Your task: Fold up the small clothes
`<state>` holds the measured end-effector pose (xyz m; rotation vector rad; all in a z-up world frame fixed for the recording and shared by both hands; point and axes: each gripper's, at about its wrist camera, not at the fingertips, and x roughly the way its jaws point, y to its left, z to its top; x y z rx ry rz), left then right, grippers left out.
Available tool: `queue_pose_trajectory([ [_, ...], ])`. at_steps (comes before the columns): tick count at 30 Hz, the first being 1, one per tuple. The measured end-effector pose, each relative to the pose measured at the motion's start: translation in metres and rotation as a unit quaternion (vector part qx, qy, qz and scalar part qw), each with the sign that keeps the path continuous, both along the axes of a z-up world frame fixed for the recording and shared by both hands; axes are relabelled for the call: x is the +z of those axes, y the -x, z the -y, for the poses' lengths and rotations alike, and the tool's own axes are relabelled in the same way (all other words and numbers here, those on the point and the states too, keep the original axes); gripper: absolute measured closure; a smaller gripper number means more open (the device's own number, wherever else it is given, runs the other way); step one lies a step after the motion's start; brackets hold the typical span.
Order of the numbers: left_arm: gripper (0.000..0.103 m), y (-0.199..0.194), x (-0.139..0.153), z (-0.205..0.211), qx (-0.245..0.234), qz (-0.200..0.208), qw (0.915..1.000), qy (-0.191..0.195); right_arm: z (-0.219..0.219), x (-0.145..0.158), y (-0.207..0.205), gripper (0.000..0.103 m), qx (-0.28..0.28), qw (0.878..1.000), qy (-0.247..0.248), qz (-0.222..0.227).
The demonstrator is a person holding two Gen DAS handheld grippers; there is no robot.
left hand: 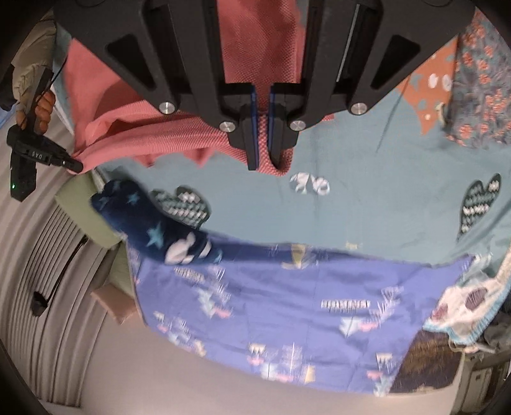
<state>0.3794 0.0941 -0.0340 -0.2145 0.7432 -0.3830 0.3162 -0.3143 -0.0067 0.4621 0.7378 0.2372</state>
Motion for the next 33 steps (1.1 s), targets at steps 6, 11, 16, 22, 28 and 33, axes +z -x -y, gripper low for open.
queue_pose_trajectory([
  [6,0.091,-0.02,-0.033,-0.011,0.003,-0.062,0.9971,0.043,0.009,-0.04,-0.02,0.092,-0.012,0.998,-0.006,-0.069],
  [11,0.057,-0.003,-0.005,-0.025,0.039,-0.005,0.9986,0.036,0.022,-0.012,0.0,0.081,-0.05,0.998,0.014,-0.026],
  [16,0.056,0.031,0.024,-0.036,0.023,0.045,0.9987,0.004,0.004,0.012,0.03,0.069,-0.011,0.992,0.123,-0.003],
  [22,0.054,0.057,0.003,0.009,-0.057,0.041,0.9797,-0.188,-0.037,-0.008,0.032,0.048,0.083,0.963,0.251,-0.046],
  [28,0.054,0.023,-0.019,0.042,-0.073,0.026,0.9684,-0.237,-0.057,-0.031,-0.009,0.044,0.081,0.946,0.307,-0.072],
  [33,0.047,-0.051,-0.024,0.021,0.039,-0.022,0.98,-0.194,0.008,-0.026,-0.049,0.044,-0.087,0.971,0.203,-0.092],
])
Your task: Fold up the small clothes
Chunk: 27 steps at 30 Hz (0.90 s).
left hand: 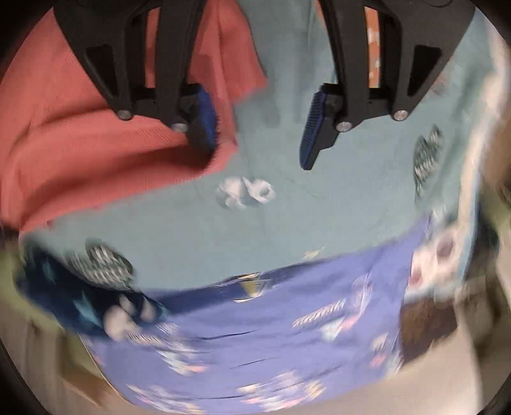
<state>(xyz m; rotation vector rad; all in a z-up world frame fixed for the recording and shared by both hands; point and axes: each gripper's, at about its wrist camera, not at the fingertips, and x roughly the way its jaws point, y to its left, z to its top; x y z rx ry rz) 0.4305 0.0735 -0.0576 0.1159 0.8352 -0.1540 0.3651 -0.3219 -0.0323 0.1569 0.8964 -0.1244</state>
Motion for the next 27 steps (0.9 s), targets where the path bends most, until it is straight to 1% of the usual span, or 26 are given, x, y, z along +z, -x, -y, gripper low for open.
queue_pose_trajectory([
  [1,0.047,-0.004,0.001,-0.01,0.009,-0.012,0.999,0.041,0.01,0.0,0.0,0.044,-0.017,1.0,-0.022,-0.001],
  [2,0.047,-0.004,0.001,-0.014,0.011,-0.014,0.9981,0.059,0.023,-0.001,0.002,0.044,-0.027,0.998,-0.056,0.0],
  [3,0.047,0.002,0.004,-0.018,0.007,-0.009,0.9972,0.074,0.028,-0.002,0.004,0.044,-0.024,0.997,-0.068,-0.001],
  [4,0.046,0.009,0.006,-0.02,0.001,0.0,0.997,0.077,0.033,-0.004,0.009,0.044,-0.019,0.997,-0.07,-0.004],
  [5,0.043,0.015,0.006,-0.022,-0.003,0.004,0.997,0.078,0.035,-0.005,0.012,0.044,-0.02,0.998,-0.067,-0.006],
  [6,0.042,0.021,0.007,-0.025,-0.004,0.003,0.9967,0.081,0.037,-0.007,0.016,0.044,-0.021,0.998,-0.066,-0.008],
  [7,0.041,0.025,0.008,-0.028,-0.004,0.001,0.9963,0.085,0.041,-0.009,0.021,0.044,-0.018,0.997,-0.076,-0.012],
  [10,0.037,0.03,0.011,-0.035,-0.004,-0.002,0.9954,0.095,0.043,-0.009,0.029,0.044,-0.007,0.995,-0.099,-0.011],
  [13,0.036,0.027,0.02,-0.041,0.001,0.005,0.9936,0.113,0.041,-0.001,0.036,0.044,0.006,0.996,-0.094,0.002],
  [14,0.035,0.026,0.024,-0.042,0.0,0.006,0.9918,0.128,0.037,0.002,0.038,0.044,0.021,0.995,-0.095,0.008],
  [15,0.035,0.027,0.028,-0.045,-0.005,0.006,0.9884,0.152,0.032,0.005,0.038,0.044,0.036,0.995,-0.096,0.011],
  [17,0.032,0.025,0.034,-0.046,-0.016,0.003,0.9826,0.185,0.019,0.007,0.04,0.043,0.08,0.992,-0.094,0.008],
  [18,0.032,0.023,0.038,-0.046,-0.023,0.002,0.9802,0.197,0.011,0.007,0.038,0.043,0.102,0.991,-0.09,0.002],
  [19,0.031,0.021,0.04,-0.045,-0.024,0.003,0.9799,0.198,0.006,0.006,0.037,0.042,0.112,0.99,-0.086,-0.002],
  [21,0.031,0.019,0.042,-0.043,-0.021,0.006,0.9801,0.197,-0.002,0.0,0.03,0.041,0.118,0.99,-0.072,-0.017],
  [23,0.027,0.015,0.041,-0.046,-0.017,0.002,0.9774,0.211,-0.003,-0.006,0.022,0.041,0.118,0.99,-0.075,-0.025],
  [25,0.023,0.008,0.035,-0.053,-0.009,-0.02,0.9703,0.241,-0.003,-0.013,0.013,0.041,0.115,0.989,-0.089,-0.031],
  [27,0.023,-0.001,0.025,-0.06,-0.004,-0.054,0.963,0.264,-0.002,-0.018,0.006,0.041,0.117,0.987,-0.102,-0.031],
])
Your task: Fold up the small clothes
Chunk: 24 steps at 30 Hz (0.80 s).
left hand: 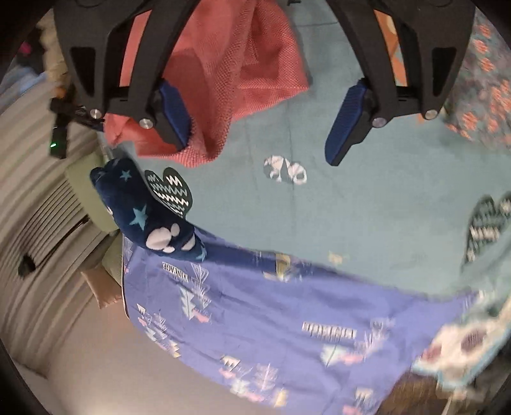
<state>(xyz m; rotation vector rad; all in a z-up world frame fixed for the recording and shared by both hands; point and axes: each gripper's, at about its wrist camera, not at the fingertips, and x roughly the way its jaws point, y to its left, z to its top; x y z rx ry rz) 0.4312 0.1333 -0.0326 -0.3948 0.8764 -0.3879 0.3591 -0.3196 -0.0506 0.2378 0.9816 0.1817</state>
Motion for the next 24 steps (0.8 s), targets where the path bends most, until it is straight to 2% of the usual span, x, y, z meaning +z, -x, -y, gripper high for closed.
queue_pose_trajectory([
  [4,0.023,-0.008,-0.014,0.001,-0.015,-0.036,0.9992,-0.004,-0.001,-0.001,-0.003,0.043,-0.004,1.0,-0.006,0.007],
  [5,0.023,-0.008,-0.015,0.003,-0.028,-0.037,0.9989,-0.01,-0.001,-0.001,-0.003,0.049,-0.007,1.0,-0.001,0.011],
  [6,0.023,-0.008,-0.017,0.004,-0.036,-0.039,0.9985,-0.01,-0.001,-0.001,-0.003,0.063,-0.01,1.0,0.005,0.014],
  [7,0.023,-0.009,-0.019,0.004,-0.048,-0.048,0.9977,-0.001,-0.001,-0.001,-0.004,0.073,-0.015,1.0,0.012,0.019],
  [8,0.023,-0.011,-0.021,0.001,-0.054,-0.065,0.9961,0.024,0.001,-0.003,-0.004,0.086,-0.022,1.0,0.009,0.019],
  [10,0.023,-0.011,-0.022,-0.009,-0.036,-0.085,0.9918,0.088,0.008,-0.005,-0.004,0.089,-0.031,0.999,-0.012,0.025],
  [12,0.023,-0.009,-0.019,-0.013,-0.036,-0.096,0.9802,0.17,0.011,-0.007,-0.004,0.09,-0.037,0.999,-0.024,0.031],
  [13,0.023,-0.008,-0.016,-0.014,-0.033,-0.092,0.9781,0.184,0.013,-0.008,-0.003,0.09,-0.042,0.998,-0.031,0.035],
  [14,0.023,-0.007,-0.012,-0.014,-0.02,-0.087,0.9787,0.185,0.014,-0.008,-0.002,0.091,-0.045,0.998,-0.035,0.037],
  [15,0.023,-0.007,-0.008,-0.014,0.003,-0.081,0.9833,0.163,0.015,-0.008,-0.002,0.091,-0.048,0.997,-0.038,0.04],
  [17,0.021,-0.009,-0.004,-0.01,0.016,-0.068,0.9911,0.113,0.017,-0.007,0.0,0.091,-0.054,0.997,-0.045,0.044],
  [18,0.02,-0.012,-0.006,-0.008,0.016,-0.066,0.9937,0.089,0.018,-0.008,0.001,0.091,-0.055,0.996,-0.049,0.044],
  [19,0.02,-0.015,-0.01,-0.008,0.02,-0.072,0.9938,0.083,0.019,-0.009,0.0,0.091,-0.055,0.996,-0.054,0.043],
  [21,0.017,-0.024,-0.02,-0.014,0.027,-0.101,0.9898,0.097,0.02,-0.012,-0.001,0.091,-0.056,0.996,-0.06,0.04],
  [23,0.016,-0.036,-0.035,-0.017,0.025,-0.158,0.9804,0.115,0.022,-0.014,-0.001,0.091,-0.056,0.996,-0.065,0.039],
  [24,0.016,-0.037,-0.038,-0.021,0.043,-0.163,0.9789,0.115,0.024,-0.014,0.001,0.091,-0.057,0.995,-0.068,0.041],
])
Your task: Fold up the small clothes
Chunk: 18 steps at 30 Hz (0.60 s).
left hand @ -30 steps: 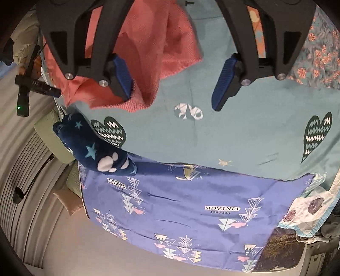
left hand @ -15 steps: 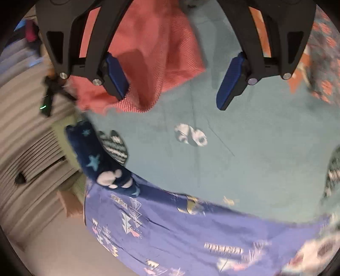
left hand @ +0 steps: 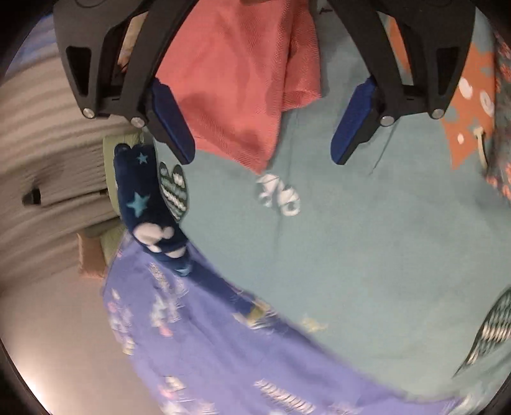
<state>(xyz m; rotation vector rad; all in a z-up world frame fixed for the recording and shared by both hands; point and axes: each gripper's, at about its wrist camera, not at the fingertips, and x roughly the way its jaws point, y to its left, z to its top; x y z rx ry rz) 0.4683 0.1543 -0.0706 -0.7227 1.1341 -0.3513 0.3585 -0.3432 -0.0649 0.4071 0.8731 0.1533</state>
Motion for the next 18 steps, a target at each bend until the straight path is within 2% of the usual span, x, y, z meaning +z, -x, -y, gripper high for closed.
queue_pose_trajectory([
  [2,0.016,0.005,0.007,0.0,0.01,0.043,0.9982,-0.04,0.001,0.001,0.0,0.091,0.0,1.0,-0.004,0.002],
  [5,0.016,0.019,0.014,0.018,-0.057,0.098,0.99,-0.084,0.002,0.003,0.001,0.091,-0.001,1.0,-0.007,0.004],
  [7,0.016,0.025,0.011,0.033,-0.097,0.108,0.984,-0.104,0.003,0.004,0.002,0.089,0.0,1.0,-0.009,0.004],
  [9,0.017,0.025,0.006,0.049,-0.124,0.119,0.9737,-0.149,0.006,0.007,0.004,0.088,0.006,1.0,-0.016,0.004],
  [10,0.019,0.023,0.003,0.055,-0.131,0.121,0.9708,-0.16,0.006,0.007,0.005,0.087,0.013,1.0,-0.024,0.004],
  [12,0.039,0.018,-0.005,0.065,-0.147,0.118,0.9684,-0.164,0.004,0.007,0.006,0.069,0.026,0.999,-0.033,0.001],
  [13,0.056,0.017,-0.007,0.069,-0.147,0.122,0.9666,-0.171,0.001,0.006,0.005,0.064,0.034,0.999,-0.035,0.001],
  [14,0.078,0.016,-0.007,0.072,-0.147,0.128,0.9646,-0.178,-0.002,0.005,0.003,0.056,0.041,0.999,-0.035,-0.002],
  [15,0.091,0.015,-0.008,0.073,-0.147,0.124,0.9647,-0.18,-0.007,0.003,0.0,0.056,0.048,0.998,-0.03,-0.005],
  [16,0.097,0.014,-0.009,0.073,-0.141,0.117,0.9671,-0.177,-0.012,0.003,-0.003,0.059,0.052,0.998,-0.017,-0.006],
  [17,0.098,0.014,-0.007,0.072,-0.13,0.118,0.9685,-0.176,-0.015,0.004,-0.004,0.092,0.048,0.999,-0.002,-0.003],
  [18,0.099,0.017,-0.002,0.072,-0.116,0.132,0.9663,-0.188,-0.015,0.007,-0.003,0.099,0.045,0.999,-0.002,-0.001],
])
